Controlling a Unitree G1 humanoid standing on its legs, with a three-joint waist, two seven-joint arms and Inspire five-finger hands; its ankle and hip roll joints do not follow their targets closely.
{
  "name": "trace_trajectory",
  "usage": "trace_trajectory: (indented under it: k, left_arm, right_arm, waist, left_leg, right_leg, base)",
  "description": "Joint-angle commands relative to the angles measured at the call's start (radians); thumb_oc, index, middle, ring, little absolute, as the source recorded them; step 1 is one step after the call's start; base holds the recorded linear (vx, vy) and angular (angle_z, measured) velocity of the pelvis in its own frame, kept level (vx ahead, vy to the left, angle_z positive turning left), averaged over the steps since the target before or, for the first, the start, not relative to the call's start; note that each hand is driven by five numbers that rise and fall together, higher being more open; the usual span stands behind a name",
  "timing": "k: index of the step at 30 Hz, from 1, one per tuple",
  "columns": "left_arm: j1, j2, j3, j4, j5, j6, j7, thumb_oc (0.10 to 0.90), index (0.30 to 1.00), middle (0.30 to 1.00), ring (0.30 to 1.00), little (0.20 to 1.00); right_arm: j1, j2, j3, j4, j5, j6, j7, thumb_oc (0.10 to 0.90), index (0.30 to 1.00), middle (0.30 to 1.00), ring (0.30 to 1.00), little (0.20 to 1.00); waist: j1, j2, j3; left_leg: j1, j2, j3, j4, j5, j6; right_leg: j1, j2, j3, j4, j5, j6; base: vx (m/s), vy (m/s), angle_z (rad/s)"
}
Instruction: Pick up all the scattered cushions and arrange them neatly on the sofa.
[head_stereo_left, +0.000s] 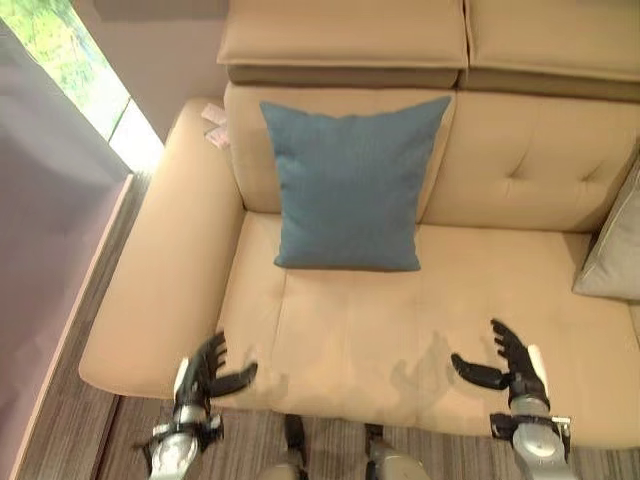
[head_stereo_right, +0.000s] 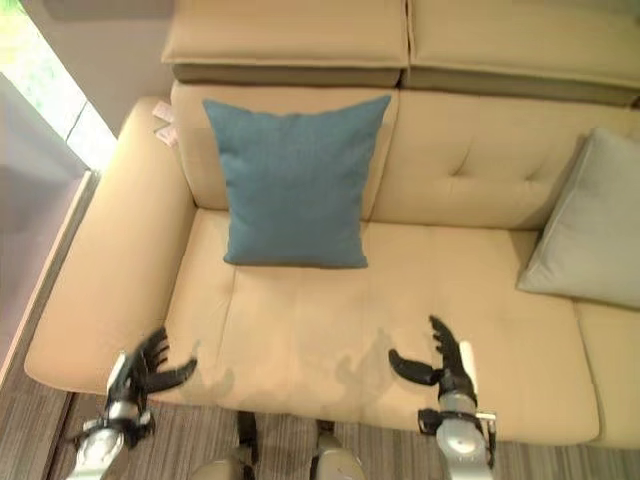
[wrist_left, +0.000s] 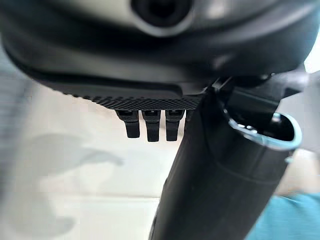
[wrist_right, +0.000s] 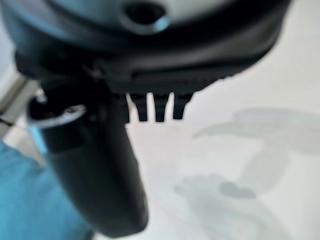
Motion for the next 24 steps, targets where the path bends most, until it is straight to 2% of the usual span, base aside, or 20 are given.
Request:
trace_trajectory:
  k: [1, 3, 6, 8, 10, 11, 16, 20, 23, 24]
  left_arm:
    - [-0.071, 0.055, 0.007, 0.0, 0.061, -0.069, -0.02, 0.8, 0.9, 0.9, 0.9, 0.9]
    - [-0.087, 0.048, -0.023, 0.167, 0.142, -0.052, -0.009, 0.8, 0.9, 0.9, 0.9, 0.9]
    - [-0.097, 0.035, -0.026, 0.247, 0.155, -0.048, -0.003, 0.8, 0.9, 0.9, 0.9, 0.9]
    - [-0.111, 0.016, -0.026, 0.383, 0.183, -0.036, 0.003, 0.8, 0.9, 0.9, 0.9, 0.9]
    - [-0.116, 0.011, -0.024, 0.416, 0.188, -0.035, 0.006, 0.8, 0.9, 0.9, 0.9, 0.9]
    - [-0.13, -0.007, -0.012, 0.49, 0.17, -0.027, 0.006, 0.8, 0.9, 0.9, 0.9, 0.9]
    - [-0.148, -0.017, -0.01, 0.581, 0.196, -0.015, 0.015, 0.8, 0.9, 0.9, 0.9, 0.9]
    - [-0.157, -0.016, -0.02, 0.586, 0.206, -0.014, 0.024, 0.8, 0.9, 0.9, 0.9, 0.9]
    - [-0.18, -0.017, -0.031, 0.586, 0.205, -0.013, 0.036, 0.8, 0.9, 0.9, 0.9, 0.9]
    - [-0.202, -0.018, -0.048, 0.575, 0.208, -0.013, 0.042, 0.8, 0.9, 0.9, 0.9, 0.9]
  right_arm:
    - [-0.031, -0.041, 0.0, -0.012, -0.044, -0.065, 0.008, 0.8, 0.9, 0.9, 0.9, 0.9]
    - [-0.023, -0.035, 0.064, 0.077, -0.078, -0.059, 0.013, 0.8, 0.9, 0.9, 0.9, 0.9]
    - [-0.018, -0.031, 0.091, 0.107, -0.083, -0.056, 0.023, 0.8, 0.9, 0.9, 0.9, 0.9]
    - [-0.013, -0.024, 0.13, 0.16, -0.089, -0.054, 0.037, 0.8, 0.9, 0.9, 0.9, 0.9]
    - [-0.011, -0.023, 0.139, 0.168, -0.09, -0.053, 0.042, 0.8, 0.9, 0.9, 0.9, 0.9]
    - [-0.017, -0.014, 0.162, 0.209, -0.09, -0.049, 0.044, 0.8, 0.9, 0.9, 0.9, 0.9]
    - [-0.029, 0.002, 0.194, 0.282, -0.074, -0.038, 0.049, 0.8, 0.9, 0.9, 0.9, 0.9]
    - [-0.037, 0.01, 0.208, 0.296, -0.051, -0.038, 0.047, 0.8, 0.9, 0.9, 0.9, 0.9]
    - [-0.051, 0.016, 0.208, 0.308, -0.017, -0.038, 0.042, 0.8, 0.9, 0.9, 0.9, 0.9]
    - [-0.072, 0.006, 0.218, 0.32, -0.009, -0.032, 0.035, 0.8, 0.9, 0.9, 0.9, 0.9]
  waist:
    - [0.026, -0.031, -0.093]
    - [0.031, -0.038, -0.109]
    - [0.031, -0.04, -0.114]
    - [0.029, -0.045, -0.122]
    - [0.028, -0.047, -0.122]
    - [0.026, -0.049, -0.123]
    - [0.026, -0.048, -0.127]
    - [0.028, -0.047, -0.112]
    - [0.027, -0.054, -0.086]
    - [0.026, -0.068, -0.056]
  left_leg:
    - [0.021, -0.014, 0.003, 0.002, -0.074, -0.018]
    - [0.066, -0.012, 0.005, 0.002, -0.083, -0.015]
    - [0.085, -0.013, 0.006, 0.002, -0.089, -0.015]
    - [0.106, -0.013, 0.009, 0.002, -0.096, -0.015]
    - [0.112, -0.013, 0.009, 0.002, -0.098, -0.015]
    - [0.121, -0.011, 0.008, 0.002, -0.1, -0.016]
    - [0.129, -0.005, 0.006, 0.002, -0.098, -0.02]
    - [0.111, 0.007, 0.002, 0.015, -0.087, -0.027]
    - [0.034, 0.026, 0.002, 0.093, -0.079, -0.041]
    - [-0.037, 0.03, 0.007, 0.204, -0.092, -0.05]
  right_leg:
    - [0.051, -0.011, -0.016, 0.004, -0.094, 0.066]
    - [0.097, -0.006, -0.015, 0.007, -0.106, 0.062]
    - [0.115, -0.004, -0.012, 0.007, -0.111, 0.06]
    - [0.136, -0.002, -0.012, 0.007, -0.118, 0.058]
    - [0.144, -0.001, -0.009, 0.006, -0.12, 0.056]
    - [0.149, 0.001, -0.007, 0.008, -0.123, 0.052]
    - [0.154, 0.008, -0.004, 0.004, -0.125, 0.047]
    - [0.145, 0.017, 0.005, 0.004, -0.13, 0.04]
    - [0.123, 0.018, 0.0, 0.004, -0.131, 0.033]
    - [0.111, 0.009, -0.004, 0.004, -0.125, 0.024]
  base:
    - [0.0, 0.0, 0.0]
    - [0.0, 0.0, 0.0]
    - [0.0, 0.0, 0.0]
    - [0.0, 0.0, 0.0]
    - [0.01, -0.015, -0.01]
    - [0.0, -0.045, -0.03]
    - [-0.03, -0.051, -0.01]
    - [-0.12, -0.084, 0.0]
    - [-0.27, -0.093, 0.13]
    - [-0.27, -0.068, 0.3]
